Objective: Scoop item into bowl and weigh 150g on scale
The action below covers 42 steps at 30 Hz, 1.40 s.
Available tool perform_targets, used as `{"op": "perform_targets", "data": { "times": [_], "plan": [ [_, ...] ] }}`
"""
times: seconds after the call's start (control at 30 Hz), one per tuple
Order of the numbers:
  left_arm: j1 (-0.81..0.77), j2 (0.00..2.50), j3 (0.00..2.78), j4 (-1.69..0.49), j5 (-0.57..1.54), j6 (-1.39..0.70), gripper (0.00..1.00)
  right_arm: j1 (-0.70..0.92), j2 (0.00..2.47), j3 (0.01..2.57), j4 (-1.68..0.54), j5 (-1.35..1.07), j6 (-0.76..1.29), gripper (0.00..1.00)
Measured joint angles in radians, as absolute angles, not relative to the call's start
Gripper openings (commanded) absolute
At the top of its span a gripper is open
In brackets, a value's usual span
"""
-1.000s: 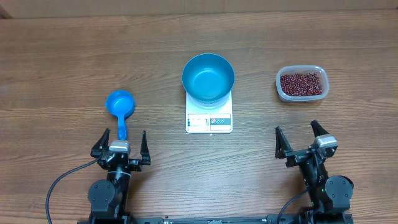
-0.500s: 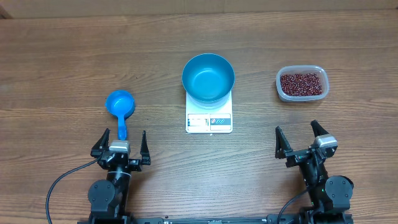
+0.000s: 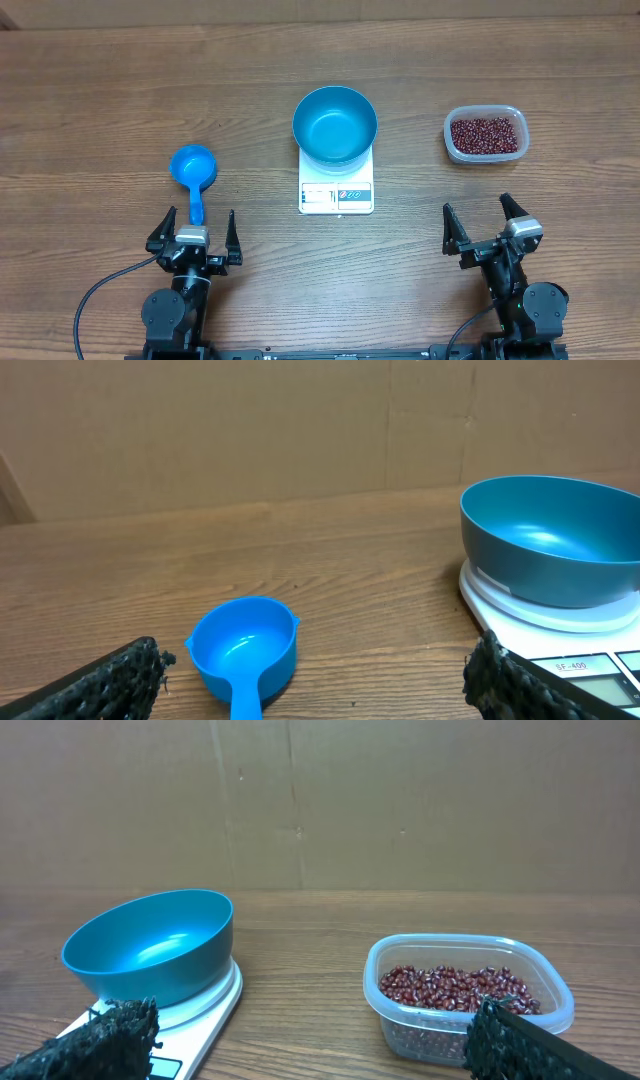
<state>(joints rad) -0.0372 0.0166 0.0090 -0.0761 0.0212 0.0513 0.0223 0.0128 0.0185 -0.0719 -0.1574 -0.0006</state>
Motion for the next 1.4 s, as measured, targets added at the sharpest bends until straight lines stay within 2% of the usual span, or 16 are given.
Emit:
{"op": "perform_targets", "data": {
  "times": [0.57,0.87,1.17,1.4],
  "plan": [
    [-0.037,0.016,0.008,-0.054,0.019,0.051,1.00,0.022,0.013,0.019,-0.071,-0.165,0.000,1.00],
    [-0.037,0.015,0.008,-0.043,-0.102,0.062,0.99,0.022,0.013,0.035,-0.176,-0.171,0.015,1.00],
    [-0.037,0.015,0.014,-0.031,-0.101,0.062,1.00,0.022,0.024,0.196,-0.330,-0.186,0.023,1.00],
    [-0.037,0.123,0.197,-0.094,-0.075,0.062,1.00,0.022,0.263,0.410,-0.395,-0.207,0.026,1.00]
  ]
}}
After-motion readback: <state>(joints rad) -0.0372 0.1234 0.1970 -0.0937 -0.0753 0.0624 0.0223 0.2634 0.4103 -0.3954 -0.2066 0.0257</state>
